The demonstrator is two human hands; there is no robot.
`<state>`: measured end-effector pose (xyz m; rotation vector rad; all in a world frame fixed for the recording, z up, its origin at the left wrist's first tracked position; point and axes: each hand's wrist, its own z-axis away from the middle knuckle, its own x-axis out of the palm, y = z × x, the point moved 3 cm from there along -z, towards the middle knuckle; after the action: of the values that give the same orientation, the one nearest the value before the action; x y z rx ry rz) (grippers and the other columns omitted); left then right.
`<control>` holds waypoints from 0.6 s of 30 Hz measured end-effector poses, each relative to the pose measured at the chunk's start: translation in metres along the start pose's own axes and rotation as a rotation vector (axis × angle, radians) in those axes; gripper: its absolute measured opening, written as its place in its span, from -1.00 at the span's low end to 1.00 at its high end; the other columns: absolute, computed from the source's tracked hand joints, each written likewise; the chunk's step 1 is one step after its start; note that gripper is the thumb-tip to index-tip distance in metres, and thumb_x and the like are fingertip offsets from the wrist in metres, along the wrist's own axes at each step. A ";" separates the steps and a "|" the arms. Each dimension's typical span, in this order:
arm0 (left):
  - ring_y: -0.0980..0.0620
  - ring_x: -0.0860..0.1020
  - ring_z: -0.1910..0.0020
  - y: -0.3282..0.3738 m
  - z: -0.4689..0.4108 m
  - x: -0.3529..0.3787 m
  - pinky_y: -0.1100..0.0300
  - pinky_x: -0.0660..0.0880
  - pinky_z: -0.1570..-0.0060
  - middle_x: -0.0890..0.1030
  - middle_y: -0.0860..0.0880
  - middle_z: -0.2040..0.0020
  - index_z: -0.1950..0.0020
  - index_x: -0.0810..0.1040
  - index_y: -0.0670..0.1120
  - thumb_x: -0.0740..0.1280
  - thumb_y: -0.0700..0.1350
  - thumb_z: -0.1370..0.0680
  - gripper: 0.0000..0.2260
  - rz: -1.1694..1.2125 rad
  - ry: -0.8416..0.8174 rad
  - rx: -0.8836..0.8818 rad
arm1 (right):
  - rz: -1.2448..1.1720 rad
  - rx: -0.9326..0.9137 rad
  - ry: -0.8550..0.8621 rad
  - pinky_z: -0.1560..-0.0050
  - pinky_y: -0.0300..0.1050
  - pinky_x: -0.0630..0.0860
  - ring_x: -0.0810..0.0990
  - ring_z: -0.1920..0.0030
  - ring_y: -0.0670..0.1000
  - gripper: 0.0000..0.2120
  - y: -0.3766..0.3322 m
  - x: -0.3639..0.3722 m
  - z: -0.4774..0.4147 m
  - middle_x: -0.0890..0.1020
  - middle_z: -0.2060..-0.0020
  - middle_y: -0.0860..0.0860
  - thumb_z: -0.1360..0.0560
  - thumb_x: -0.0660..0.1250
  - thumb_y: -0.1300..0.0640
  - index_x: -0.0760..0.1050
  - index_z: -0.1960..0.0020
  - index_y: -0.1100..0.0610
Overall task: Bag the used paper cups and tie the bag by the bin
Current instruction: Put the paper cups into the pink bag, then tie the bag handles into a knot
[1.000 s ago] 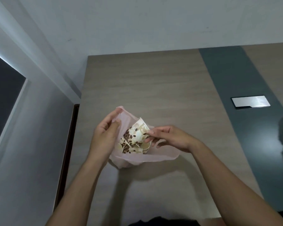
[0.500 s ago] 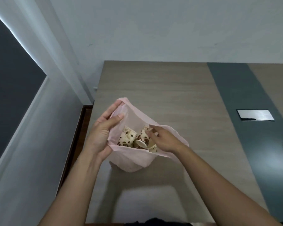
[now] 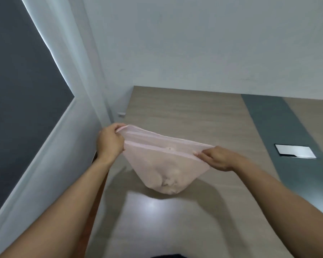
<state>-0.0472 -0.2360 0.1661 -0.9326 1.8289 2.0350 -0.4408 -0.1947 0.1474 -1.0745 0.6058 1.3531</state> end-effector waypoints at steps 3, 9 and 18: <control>-0.19 0.77 0.23 -0.008 -0.015 -0.009 -0.10 0.78 0.18 0.80 -0.16 0.05 -0.18 0.80 -0.08 0.24 -0.43 -0.45 -0.51 0.020 -0.030 -0.059 | 0.047 -0.054 -0.053 0.02 0.00 0.53 0.59 0.16 0.02 -0.32 -0.010 -0.002 0.011 0.63 0.25 -0.08 -0.56 0.15 -0.57 0.57 0.13 0.05; -0.20 0.75 -0.02 -0.022 -0.037 -0.015 0.25 0.73 0.23 0.71 -0.39 -0.22 -0.09 0.75 -0.23 0.14 -0.50 -0.55 -0.58 0.518 -0.109 -0.349 | 0.185 -0.248 0.261 0.16 -0.07 0.40 0.65 0.18 0.20 -0.60 0.002 -0.009 0.002 0.69 0.16 0.10 -0.67 0.38 -0.16 0.64 0.17 0.12; -0.37 0.78 0.04 -0.024 -0.023 -0.029 0.05 0.78 0.14 0.66 -0.54 -0.10 -0.08 0.52 -0.42 0.01 -0.36 -0.71 -0.70 0.770 -0.140 -0.483 | 0.338 -0.203 0.596 -0.41 0.23 0.47 0.41 -0.48 0.24 -0.56 0.004 -0.023 0.017 0.52 -0.47 0.09 -0.56 0.42 -0.27 0.73 0.29 0.02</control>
<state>-0.0047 -0.2474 0.1640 -0.1266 1.8175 2.9921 -0.4530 -0.1906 0.1734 -1.6152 1.1451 1.3985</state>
